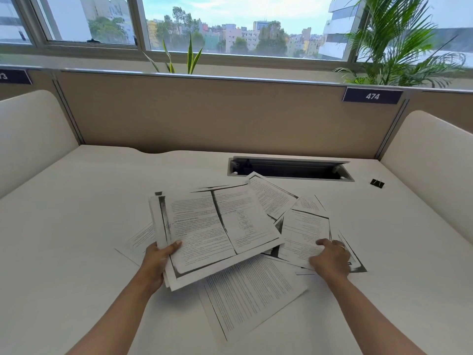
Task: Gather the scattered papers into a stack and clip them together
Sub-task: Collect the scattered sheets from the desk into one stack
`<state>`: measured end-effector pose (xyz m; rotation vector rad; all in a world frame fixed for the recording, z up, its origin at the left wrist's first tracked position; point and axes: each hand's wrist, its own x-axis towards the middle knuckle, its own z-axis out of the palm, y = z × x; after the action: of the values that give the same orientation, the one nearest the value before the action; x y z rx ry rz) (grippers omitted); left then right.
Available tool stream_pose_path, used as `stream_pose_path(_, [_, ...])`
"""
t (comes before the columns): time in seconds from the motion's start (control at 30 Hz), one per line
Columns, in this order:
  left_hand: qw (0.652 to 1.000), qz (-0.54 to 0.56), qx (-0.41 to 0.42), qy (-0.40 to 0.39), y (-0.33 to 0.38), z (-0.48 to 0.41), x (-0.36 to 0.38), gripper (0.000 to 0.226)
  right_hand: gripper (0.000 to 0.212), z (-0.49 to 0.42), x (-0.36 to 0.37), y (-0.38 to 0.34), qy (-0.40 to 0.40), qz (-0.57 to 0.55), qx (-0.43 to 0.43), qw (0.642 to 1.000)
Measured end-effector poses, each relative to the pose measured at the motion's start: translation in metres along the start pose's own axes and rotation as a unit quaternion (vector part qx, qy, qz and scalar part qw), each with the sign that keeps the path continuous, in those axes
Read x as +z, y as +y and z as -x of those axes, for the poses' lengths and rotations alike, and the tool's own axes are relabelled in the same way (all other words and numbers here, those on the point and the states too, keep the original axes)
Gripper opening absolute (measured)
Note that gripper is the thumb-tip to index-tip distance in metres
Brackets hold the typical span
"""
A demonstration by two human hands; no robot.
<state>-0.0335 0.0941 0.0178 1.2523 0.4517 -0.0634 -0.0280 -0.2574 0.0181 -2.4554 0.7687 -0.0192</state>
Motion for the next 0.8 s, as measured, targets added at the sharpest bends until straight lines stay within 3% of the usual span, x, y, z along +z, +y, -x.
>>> stream_pose_path(0.13, [1.0, -0.006, -0.017, 0.011, -0.003, -0.001, -0.001, 0.034, 0.066, 0.0, -0.01, 0.008, -0.032, 0.044, 0.059, 0.997])
stream_pose_path(0.47, [1.0, -0.015, -0.025, 0.002, -0.006, 0.001, 0.004, 0.032, 0.086, -0.008, -0.016, 0.011, -0.053, 0.061, 0.081, 0.993])
stream_pose_path(0.8, [0.999, -0.019, -0.027, 0.001, -0.012, -0.002, 0.0, 0.031, 0.085, -0.014, -0.011, 0.016, -0.05, -0.062, 0.086, 0.993])
